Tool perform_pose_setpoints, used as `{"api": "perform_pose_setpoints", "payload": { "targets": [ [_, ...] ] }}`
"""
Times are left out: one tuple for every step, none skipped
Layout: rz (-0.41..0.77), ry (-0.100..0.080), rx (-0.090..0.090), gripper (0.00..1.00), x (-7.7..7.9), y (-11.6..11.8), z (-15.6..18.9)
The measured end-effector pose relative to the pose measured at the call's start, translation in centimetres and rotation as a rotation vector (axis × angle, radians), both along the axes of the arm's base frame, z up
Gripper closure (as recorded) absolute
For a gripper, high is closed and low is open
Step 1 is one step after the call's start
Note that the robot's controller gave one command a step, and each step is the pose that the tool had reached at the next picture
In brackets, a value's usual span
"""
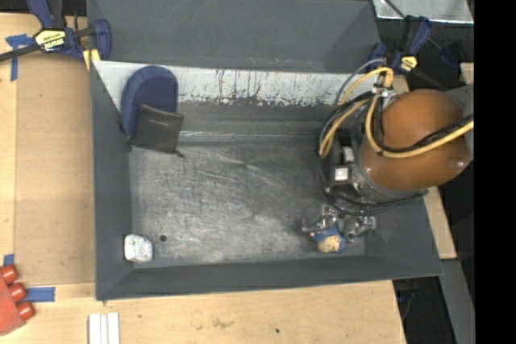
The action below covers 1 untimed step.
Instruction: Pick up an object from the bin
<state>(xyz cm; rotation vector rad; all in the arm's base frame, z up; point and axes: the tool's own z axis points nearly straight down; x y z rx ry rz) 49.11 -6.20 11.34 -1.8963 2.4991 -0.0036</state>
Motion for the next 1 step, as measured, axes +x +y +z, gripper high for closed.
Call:
{"api": "perform_pose_setpoints", "payload": {
  "targets": [
    [-0.002,-0.002,0.0,1.0,0.13,0.0,5.75]
  ]
}}
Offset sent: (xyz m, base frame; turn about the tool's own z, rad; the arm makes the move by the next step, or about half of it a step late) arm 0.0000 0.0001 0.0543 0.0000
